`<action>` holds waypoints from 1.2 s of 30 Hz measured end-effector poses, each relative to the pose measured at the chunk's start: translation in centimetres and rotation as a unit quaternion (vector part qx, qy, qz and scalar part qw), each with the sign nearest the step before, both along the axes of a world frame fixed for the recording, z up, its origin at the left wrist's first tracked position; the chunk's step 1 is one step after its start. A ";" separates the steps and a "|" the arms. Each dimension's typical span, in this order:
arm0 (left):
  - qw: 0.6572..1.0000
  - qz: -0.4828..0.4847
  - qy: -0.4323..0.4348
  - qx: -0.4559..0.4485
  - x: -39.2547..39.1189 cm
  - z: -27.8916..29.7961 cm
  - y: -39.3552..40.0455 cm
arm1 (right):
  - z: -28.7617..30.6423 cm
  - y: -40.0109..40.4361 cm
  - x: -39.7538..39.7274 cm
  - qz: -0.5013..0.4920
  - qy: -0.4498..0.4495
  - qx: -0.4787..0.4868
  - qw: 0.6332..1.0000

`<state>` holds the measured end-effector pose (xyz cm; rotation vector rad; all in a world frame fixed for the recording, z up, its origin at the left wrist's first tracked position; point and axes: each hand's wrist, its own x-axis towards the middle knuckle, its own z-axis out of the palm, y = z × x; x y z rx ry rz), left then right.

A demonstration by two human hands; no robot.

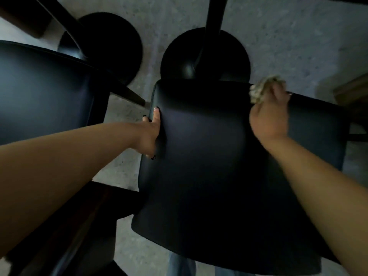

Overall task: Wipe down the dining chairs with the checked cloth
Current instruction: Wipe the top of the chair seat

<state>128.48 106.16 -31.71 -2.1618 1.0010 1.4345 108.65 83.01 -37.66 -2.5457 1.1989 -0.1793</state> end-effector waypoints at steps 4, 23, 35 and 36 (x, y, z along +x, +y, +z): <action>0.998 -0.003 -0.016 -0.057 -0.3 0.6 -1.1 | -0.4 8.5 2.3 -0.082 -0.037 0.001 0.996; 0.984 -0.137 -0.078 -0.084 -0.7 -0.2 -1.8 | 0.2 18.7 -4.6 0.486 0.048 0.017 0.873; 0.974 -0.171 -0.056 -0.136 -7.0 0.8 -8.9 | -0.1 11.9 -7.1 0.122 0.085 0.005 0.989; 0.977 -0.163 -0.067 -0.123 -7.8 0.7 -9.9 | 0.1 13.3 -8.2 0.276 0.092 -0.011 0.957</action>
